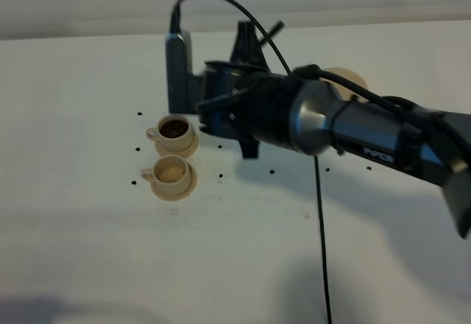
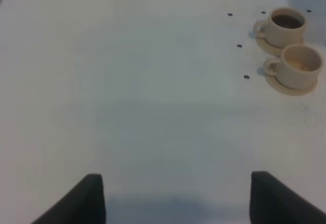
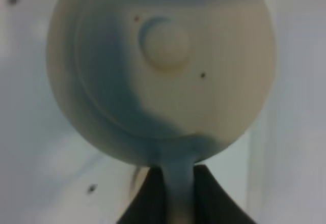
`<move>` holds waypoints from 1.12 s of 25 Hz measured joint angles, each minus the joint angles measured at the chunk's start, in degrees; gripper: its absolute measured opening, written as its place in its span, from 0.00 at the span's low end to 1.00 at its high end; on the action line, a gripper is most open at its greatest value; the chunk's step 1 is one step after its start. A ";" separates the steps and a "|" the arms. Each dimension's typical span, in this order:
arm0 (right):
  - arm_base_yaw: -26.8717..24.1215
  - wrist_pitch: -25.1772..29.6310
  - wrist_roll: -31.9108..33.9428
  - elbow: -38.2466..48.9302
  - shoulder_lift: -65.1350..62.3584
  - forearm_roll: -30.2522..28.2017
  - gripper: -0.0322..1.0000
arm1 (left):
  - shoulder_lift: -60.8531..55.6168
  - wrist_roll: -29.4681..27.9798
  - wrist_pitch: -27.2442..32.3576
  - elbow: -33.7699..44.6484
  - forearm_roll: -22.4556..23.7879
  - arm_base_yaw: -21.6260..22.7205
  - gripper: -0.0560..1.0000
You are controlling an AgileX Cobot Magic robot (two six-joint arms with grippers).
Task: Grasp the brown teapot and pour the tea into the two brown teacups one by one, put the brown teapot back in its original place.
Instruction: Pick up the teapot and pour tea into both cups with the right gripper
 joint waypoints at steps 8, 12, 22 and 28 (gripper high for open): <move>3.09 -1.34 1.19 9.20 -5.83 1.77 0.12 | 0.00 0.00 0.00 0.00 0.00 0.00 0.59; 5.27 -1.74 1.26 9.72 -6.33 1.95 0.12 | 0.00 0.00 0.00 0.00 0.00 0.00 0.59; 6.53 -5.88 2.82 9.83 -4.37 -3.09 0.12 | 0.00 0.00 0.00 0.00 0.00 0.00 0.59; 6.48 -6.56 3.68 9.83 -2.78 -5.70 0.12 | 0.00 0.00 0.00 0.00 0.00 0.00 0.59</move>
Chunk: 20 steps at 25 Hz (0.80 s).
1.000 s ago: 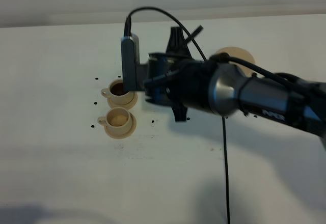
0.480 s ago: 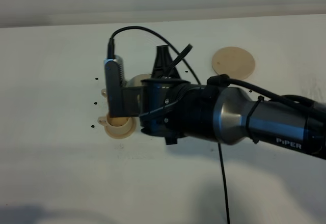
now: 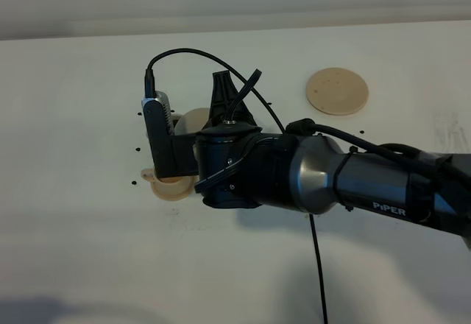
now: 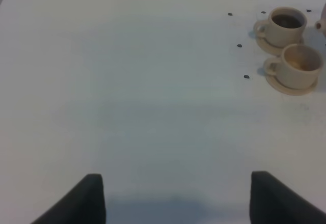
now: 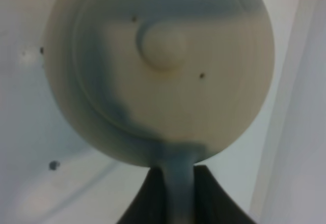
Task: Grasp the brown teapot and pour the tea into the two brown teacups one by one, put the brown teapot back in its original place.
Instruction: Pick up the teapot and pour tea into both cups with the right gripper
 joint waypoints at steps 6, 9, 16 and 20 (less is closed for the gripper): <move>0.00 -0.85 0.48 0.00 0.42 -1.89 0.12 | 0.00 0.00 0.00 0.00 0.00 0.00 0.59; -0.14 -1.01 0.52 0.00 0.42 -2.48 0.12 | 0.00 0.00 0.00 0.00 0.00 0.00 0.59; -1.00 -0.81 0.52 0.00 1.62 -3.17 0.12 | 0.00 0.00 0.00 0.00 0.00 0.00 0.59; -1.16 -0.81 0.52 0.00 2.54 -3.16 0.12 | 0.00 0.00 0.00 0.00 0.00 0.00 0.59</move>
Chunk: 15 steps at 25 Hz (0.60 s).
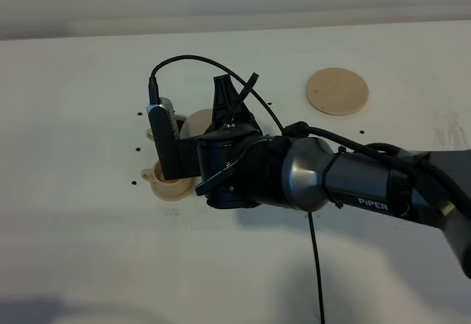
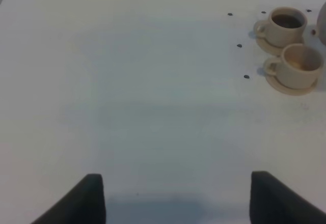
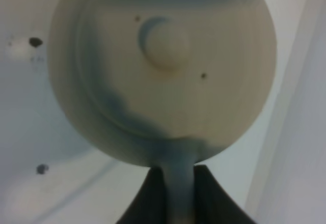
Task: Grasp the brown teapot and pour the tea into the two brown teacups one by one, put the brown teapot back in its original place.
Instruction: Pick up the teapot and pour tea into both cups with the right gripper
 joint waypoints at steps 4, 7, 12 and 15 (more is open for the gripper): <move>0.00 -0.09 0.00 0.00 0.00 0.01 0.12 | 0.00 0.00 0.00 0.00 0.00 0.00 0.59; 0.00 -0.04 -0.38 0.00 0.00 0.01 0.12 | 0.00 0.00 0.00 0.00 0.00 0.00 0.59; 0.11 0.01 -1.91 0.00 0.00 -0.06 0.12 | 0.00 0.00 0.00 0.00 0.00 0.00 0.59; 0.53 0.06 -3.34 0.00 0.00 -0.06 0.12 | 0.00 0.00 0.00 0.00 0.00 0.00 0.59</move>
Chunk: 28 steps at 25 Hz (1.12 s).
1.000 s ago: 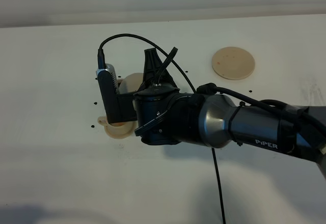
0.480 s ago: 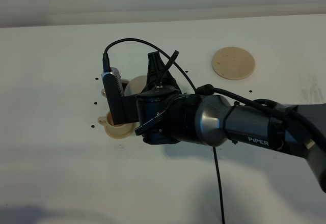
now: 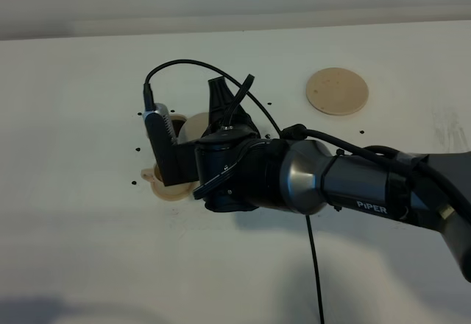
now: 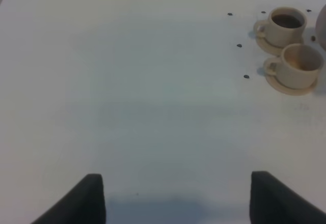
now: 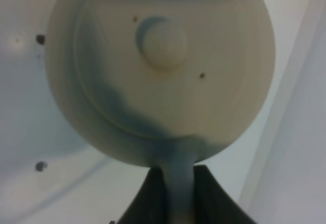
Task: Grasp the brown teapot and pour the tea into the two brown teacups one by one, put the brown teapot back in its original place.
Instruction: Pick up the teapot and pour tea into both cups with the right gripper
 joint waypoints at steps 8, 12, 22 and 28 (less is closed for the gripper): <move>0.49 -0.10 -1.17 0.00 0.00 -0.35 0.12 | 0.00 0.00 0.00 0.00 0.00 0.00 0.59; 0.49 -0.04 -1.22 0.00 0.00 -1.71 0.12 | 0.00 0.00 0.00 0.00 0.00 0.00 0.59; 0.49 -0.04 -5.17 0.00 0.00 -2.24 0.12 | 0.00 0.00 0.00 0.00 0.00 0.00 0.59; 0.49 -0.04 -7.92 0.00 0.00 -2.24 0.12 | 0.00 0.00 0.00 0.00 0.00 0.00 0.59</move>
